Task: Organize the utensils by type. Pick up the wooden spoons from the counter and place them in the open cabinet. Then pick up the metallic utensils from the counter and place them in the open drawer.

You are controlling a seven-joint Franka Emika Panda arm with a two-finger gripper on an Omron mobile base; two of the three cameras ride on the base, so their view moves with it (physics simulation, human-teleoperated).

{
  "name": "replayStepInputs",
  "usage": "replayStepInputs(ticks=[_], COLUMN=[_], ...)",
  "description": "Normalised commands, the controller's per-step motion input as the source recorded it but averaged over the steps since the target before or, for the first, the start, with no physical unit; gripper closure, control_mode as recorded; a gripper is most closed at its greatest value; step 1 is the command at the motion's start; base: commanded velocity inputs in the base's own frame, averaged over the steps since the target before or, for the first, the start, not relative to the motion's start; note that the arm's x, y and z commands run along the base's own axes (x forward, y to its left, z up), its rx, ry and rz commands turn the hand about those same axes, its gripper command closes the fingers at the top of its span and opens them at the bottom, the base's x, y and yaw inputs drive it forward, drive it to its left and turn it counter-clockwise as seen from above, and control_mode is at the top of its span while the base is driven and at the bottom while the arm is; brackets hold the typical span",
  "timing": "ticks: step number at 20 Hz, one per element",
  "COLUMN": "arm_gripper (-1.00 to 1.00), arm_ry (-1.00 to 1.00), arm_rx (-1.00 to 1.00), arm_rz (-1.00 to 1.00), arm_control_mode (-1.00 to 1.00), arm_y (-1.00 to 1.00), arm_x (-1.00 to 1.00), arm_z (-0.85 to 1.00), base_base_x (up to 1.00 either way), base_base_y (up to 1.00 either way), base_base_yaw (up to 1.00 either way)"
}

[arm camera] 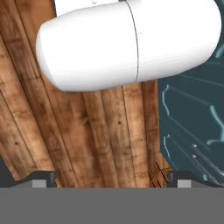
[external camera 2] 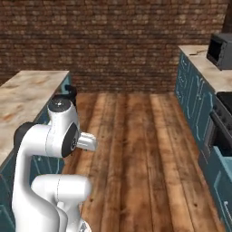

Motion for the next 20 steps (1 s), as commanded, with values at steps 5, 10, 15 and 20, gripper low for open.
replayStepInputs(ticks=[5,10,15,20], arm_gripper=[-1.0,-1.0,-1.0,-1.0], arm_ry=[0.0,0.0,0.0,0.0], arm_rx=[0.0,0.0,0.0,0.0], arm_rz=[0.0,0.0,0.0,0.0], arm_control_mode=[1.0,1.0,1.0,1.0], arm_y=[0.0,0.0,0.0,0.0], arm_x=[0.0,0.0,0.0,0.0], arm_z=[0.0,0.0,0.0,0.0], base_base_x=[1.0,1.0,1.0,1.0], base_base_y=[-0.26,-0.11,-0.11,-0.16], base_base_yaw=[0.29,0.07,0.0,-0.03])
